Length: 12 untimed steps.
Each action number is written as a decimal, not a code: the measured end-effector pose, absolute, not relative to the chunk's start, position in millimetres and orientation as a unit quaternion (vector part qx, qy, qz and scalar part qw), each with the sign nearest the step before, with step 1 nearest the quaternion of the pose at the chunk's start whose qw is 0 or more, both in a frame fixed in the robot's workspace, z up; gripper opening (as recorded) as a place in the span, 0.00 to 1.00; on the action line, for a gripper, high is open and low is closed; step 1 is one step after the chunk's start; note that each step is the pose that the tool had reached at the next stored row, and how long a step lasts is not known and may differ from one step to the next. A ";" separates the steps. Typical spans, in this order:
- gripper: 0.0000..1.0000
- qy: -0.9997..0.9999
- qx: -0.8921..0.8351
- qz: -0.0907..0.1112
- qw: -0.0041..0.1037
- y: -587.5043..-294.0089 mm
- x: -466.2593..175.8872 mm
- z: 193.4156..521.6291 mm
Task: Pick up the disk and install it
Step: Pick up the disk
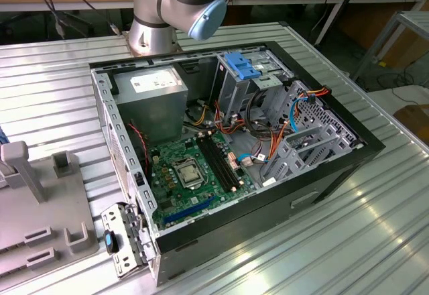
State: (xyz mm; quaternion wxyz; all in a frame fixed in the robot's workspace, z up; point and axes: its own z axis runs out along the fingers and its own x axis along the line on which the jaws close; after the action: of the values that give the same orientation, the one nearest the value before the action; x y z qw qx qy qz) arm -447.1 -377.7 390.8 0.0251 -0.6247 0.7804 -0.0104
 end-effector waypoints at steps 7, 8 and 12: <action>0.11 0.774 -0.632 -0.011 0.027 -377.7 -450.1 389.4; 0.11 0.774 -0.632 -0.010 0.025 -377.7 -450.1 387.9; 0.11 0.774 -0.633 -0.005 0.022 -378.9 -450.8 384.1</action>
State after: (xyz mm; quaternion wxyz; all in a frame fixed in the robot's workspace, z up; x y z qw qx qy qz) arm -450.8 -378.9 384.1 0.0218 -0.6333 0.7736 -0.0054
